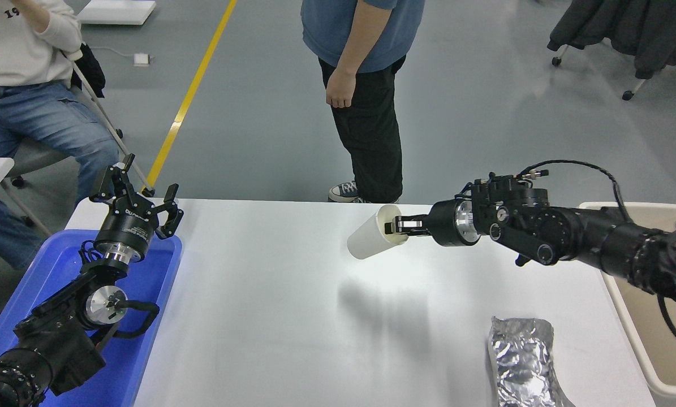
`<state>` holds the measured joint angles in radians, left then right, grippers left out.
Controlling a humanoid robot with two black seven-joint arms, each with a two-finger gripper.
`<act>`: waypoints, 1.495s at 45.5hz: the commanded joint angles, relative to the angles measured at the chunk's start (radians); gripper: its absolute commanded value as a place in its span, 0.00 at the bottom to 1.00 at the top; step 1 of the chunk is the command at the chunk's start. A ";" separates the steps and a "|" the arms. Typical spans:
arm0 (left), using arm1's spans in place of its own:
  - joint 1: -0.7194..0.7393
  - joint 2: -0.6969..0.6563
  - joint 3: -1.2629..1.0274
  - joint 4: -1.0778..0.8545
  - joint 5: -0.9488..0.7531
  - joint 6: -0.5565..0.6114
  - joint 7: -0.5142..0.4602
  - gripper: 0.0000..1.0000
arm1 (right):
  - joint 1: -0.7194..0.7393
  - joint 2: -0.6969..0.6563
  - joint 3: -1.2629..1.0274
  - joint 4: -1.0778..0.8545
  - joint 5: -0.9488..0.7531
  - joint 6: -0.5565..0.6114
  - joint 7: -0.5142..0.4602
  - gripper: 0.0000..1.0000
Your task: Dispose of the paper cup in the dustbin
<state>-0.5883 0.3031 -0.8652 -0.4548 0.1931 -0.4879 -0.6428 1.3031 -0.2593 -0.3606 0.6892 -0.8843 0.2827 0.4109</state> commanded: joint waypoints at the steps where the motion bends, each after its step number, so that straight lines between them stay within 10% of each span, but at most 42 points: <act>1: -0.001 -0.001 0.000 0.001 0.000 0.000 -0.001 1.00 | 0.100 -0.141 -0.001 0.125 0.001 0.041 -0.004 0.00; 38: -0.001 -0.004 0.002 0.001 0.000 0.000 0.000 1.00 | 0.217 -0.751 0.002 0.193 0.243 0.170 -0.007 0.00; 68: 0.001 -0.002 0.000 0.001 0.000 0.000 0.000 1.00 | -0.478 -0.686 0.034 -0.289 1.286 0.043 -0.122 0.00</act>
<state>-0.5889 0.3007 -0.8650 -0.4540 0.1932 -0.4876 -0.6431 1.0628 -1.0384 -0.3455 0.5104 0.0729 0.4194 0.3669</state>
